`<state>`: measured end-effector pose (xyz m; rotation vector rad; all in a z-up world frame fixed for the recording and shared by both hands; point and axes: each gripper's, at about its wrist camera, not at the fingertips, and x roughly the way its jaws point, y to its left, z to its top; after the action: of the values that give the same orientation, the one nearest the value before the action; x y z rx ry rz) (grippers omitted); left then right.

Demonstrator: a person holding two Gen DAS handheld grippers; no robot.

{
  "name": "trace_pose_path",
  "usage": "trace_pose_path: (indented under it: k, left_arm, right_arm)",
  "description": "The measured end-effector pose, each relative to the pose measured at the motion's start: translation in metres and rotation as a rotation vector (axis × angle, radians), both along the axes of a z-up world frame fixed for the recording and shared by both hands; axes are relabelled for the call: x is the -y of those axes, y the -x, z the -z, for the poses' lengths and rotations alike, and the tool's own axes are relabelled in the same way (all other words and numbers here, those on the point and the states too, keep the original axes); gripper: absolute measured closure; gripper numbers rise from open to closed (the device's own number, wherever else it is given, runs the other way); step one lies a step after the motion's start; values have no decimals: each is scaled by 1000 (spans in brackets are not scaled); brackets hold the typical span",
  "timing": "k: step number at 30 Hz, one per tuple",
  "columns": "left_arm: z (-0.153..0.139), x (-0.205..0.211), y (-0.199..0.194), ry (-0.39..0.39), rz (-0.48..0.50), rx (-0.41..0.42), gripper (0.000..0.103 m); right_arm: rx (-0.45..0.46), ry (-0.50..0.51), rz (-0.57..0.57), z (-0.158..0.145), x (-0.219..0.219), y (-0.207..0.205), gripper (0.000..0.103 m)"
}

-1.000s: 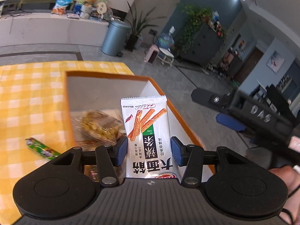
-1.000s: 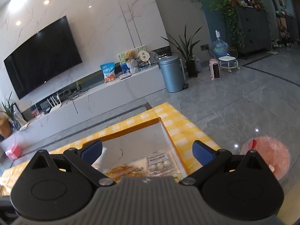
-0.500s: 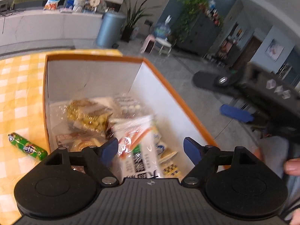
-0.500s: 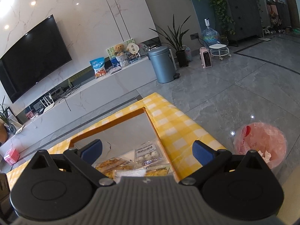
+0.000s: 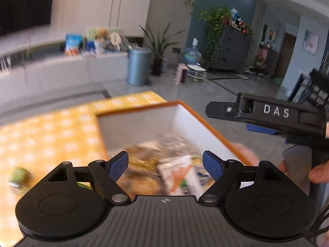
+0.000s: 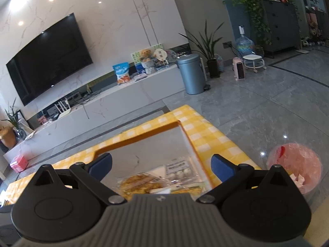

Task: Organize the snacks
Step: 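Move both tools back over the remaining snacks on the table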

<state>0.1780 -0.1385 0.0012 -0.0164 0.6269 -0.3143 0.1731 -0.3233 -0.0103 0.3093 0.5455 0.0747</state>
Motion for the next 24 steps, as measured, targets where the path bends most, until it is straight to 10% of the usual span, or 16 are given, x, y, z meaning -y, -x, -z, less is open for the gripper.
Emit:
trace_pose_path:
  k: [11, 24]
  left_arm:
    - [-39, -64, 33, -39, -160, 64, 7]
    - [-1, -168, 42, 37, -465, -25, 7]
  right_arm:
    - [158, -64, -139, -42, -69, 28, 3]
    - [64, 111, -336, -12, -208, 21, 3]
